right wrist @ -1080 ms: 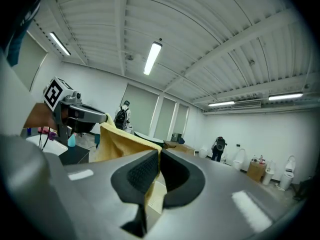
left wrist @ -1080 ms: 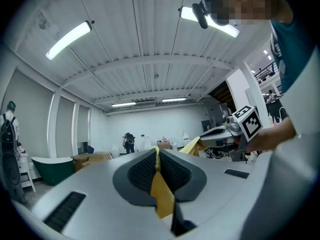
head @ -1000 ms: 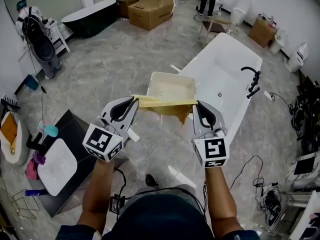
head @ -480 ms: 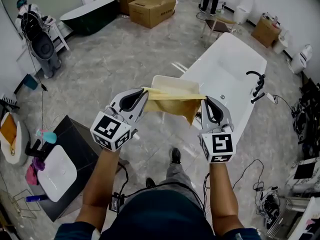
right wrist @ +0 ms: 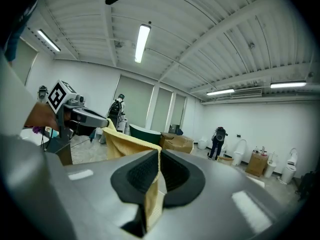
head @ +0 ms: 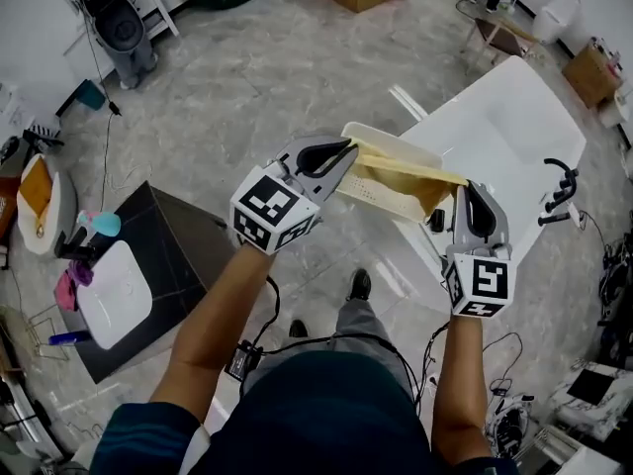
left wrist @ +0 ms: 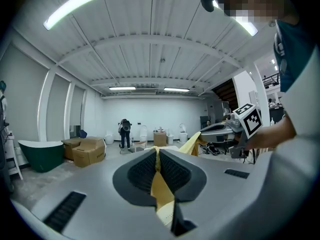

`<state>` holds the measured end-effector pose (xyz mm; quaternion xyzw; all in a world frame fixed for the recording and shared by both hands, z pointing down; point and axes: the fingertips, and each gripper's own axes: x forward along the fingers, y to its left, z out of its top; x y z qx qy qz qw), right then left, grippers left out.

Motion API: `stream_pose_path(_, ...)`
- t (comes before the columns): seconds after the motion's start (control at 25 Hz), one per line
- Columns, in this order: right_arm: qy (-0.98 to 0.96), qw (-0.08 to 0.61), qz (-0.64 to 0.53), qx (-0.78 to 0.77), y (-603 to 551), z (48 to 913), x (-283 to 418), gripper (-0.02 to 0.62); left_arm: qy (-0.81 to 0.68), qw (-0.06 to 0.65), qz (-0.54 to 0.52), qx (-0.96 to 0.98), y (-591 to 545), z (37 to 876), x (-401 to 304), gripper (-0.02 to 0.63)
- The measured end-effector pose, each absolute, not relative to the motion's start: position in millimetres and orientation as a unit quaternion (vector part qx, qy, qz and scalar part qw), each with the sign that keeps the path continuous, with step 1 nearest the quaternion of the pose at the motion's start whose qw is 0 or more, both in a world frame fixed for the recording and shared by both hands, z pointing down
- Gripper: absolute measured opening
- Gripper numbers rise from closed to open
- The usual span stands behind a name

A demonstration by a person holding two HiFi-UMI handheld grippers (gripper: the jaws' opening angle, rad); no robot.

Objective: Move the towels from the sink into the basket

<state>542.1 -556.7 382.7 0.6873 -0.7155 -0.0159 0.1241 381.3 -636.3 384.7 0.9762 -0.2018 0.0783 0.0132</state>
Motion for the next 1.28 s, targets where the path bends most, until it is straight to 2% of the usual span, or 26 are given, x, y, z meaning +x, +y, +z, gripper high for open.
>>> stream_pose_path(0.44, -0.722, 0.146, 0.035, 0.675, -623.2, 469.2, 563.7, 0.023, -0.217, 0.065, 0.124, 0.966, -707.7, 470.9, 402.0, 0.02)
stream_pose_path(1.28, -0.703, 0.189, 0.105, 0.678, -677.4, 635.3, 631.4, 0.023, -0.21, 0.141, 0.191, 0.948, -758.9, 642.9, 469.1, 0.02)
